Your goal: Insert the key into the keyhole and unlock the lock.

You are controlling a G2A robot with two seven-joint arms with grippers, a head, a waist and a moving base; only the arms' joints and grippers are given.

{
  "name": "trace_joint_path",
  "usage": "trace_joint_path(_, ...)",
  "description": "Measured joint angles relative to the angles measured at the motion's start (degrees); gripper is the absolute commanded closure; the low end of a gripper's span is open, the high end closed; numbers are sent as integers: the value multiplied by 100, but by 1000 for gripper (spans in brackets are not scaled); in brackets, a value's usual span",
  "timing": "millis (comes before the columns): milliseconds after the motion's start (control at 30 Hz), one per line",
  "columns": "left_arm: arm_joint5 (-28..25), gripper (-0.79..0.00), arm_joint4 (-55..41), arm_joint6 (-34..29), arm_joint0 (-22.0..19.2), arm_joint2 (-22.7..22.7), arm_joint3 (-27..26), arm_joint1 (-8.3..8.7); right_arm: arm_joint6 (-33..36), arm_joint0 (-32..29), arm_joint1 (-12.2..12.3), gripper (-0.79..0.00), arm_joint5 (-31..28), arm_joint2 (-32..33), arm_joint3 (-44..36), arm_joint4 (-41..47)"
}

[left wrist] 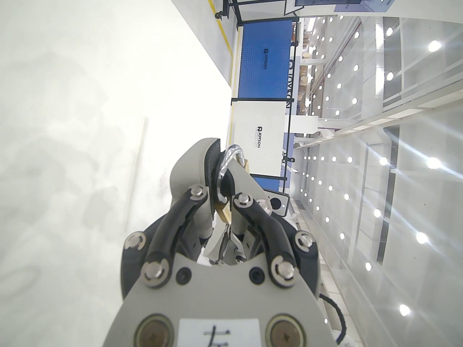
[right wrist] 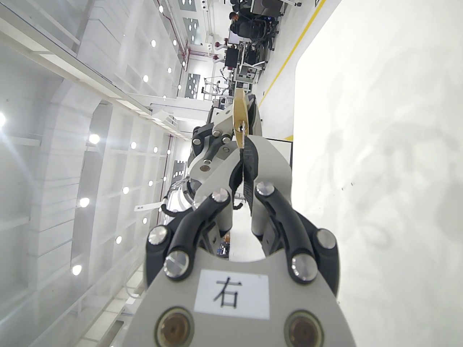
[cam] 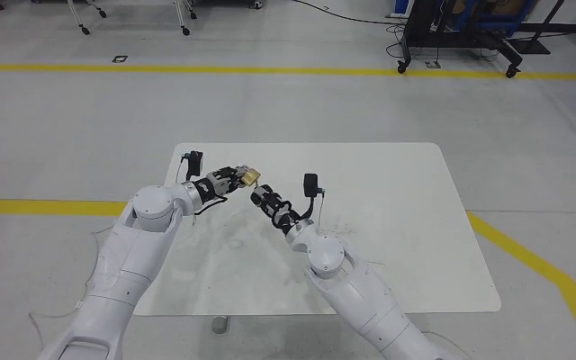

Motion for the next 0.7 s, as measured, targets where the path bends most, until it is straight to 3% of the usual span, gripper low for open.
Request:
trace_joint_path(233,-159,0,-75,-115,-23,-72,39,3,960,29,67,0,35,-55,-72,-324)
trace_joint_path(700,-305,0,-103,-446,-68,-41,104,-8,1047,-201,203,0,-9,344,-470,-717)
